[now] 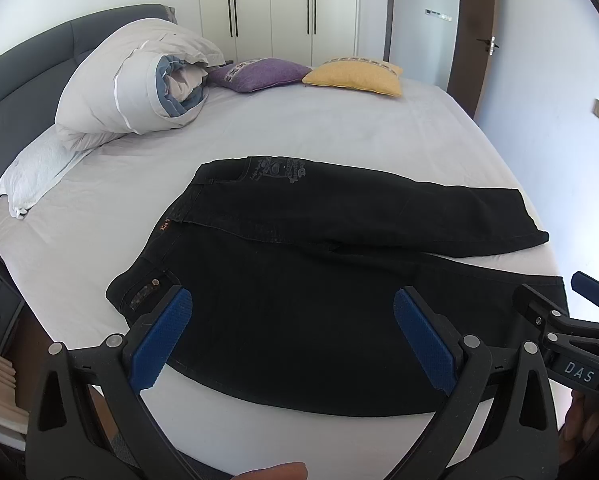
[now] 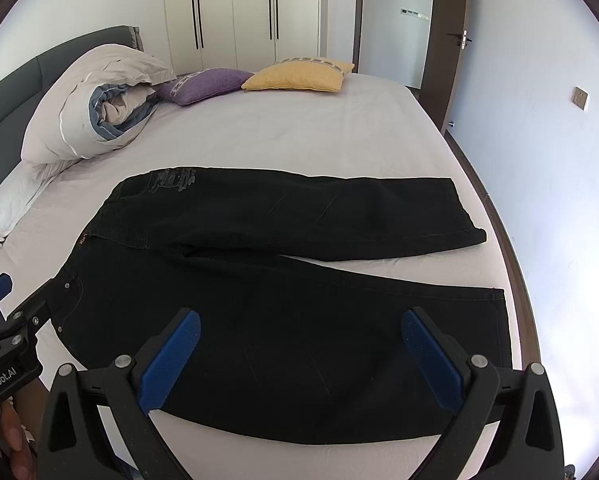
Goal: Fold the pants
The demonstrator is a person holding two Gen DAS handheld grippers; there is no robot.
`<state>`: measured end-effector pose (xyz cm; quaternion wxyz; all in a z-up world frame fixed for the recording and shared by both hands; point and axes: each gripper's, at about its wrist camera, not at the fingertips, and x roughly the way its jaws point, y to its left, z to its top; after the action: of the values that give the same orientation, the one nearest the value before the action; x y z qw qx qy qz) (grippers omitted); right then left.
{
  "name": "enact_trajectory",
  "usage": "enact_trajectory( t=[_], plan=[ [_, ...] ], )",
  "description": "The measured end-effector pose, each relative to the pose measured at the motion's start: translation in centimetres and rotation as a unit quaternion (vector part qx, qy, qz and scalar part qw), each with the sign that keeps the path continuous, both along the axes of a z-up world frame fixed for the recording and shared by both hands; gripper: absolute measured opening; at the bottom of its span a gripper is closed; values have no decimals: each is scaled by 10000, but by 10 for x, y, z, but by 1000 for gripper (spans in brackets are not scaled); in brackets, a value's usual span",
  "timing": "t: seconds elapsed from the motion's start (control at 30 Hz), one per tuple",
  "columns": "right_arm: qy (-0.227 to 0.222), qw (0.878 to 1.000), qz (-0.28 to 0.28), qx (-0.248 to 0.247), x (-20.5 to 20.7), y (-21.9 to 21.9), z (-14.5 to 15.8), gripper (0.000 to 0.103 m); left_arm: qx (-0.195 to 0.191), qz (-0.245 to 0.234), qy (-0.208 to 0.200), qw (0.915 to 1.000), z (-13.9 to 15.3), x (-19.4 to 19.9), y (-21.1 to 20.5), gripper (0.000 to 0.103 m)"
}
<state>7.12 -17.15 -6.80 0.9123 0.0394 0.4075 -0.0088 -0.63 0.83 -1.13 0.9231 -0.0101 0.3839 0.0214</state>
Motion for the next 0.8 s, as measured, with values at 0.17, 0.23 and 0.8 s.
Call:
enact_trajectory(
  t=[0.17,0.23,0.8],
  plan=[
    [1,10000,-2,4,0,0,0,103,4,-1,-1,10000,0,0,0,103],
    [4,10000,-3,0,0,0,0,103,3,-1,4,10000,0,0,-1,103],
    [6,10000,48,-18,-2,6,0,103,2,-2,1,10000,-2,0,-1,103]
  ],
)
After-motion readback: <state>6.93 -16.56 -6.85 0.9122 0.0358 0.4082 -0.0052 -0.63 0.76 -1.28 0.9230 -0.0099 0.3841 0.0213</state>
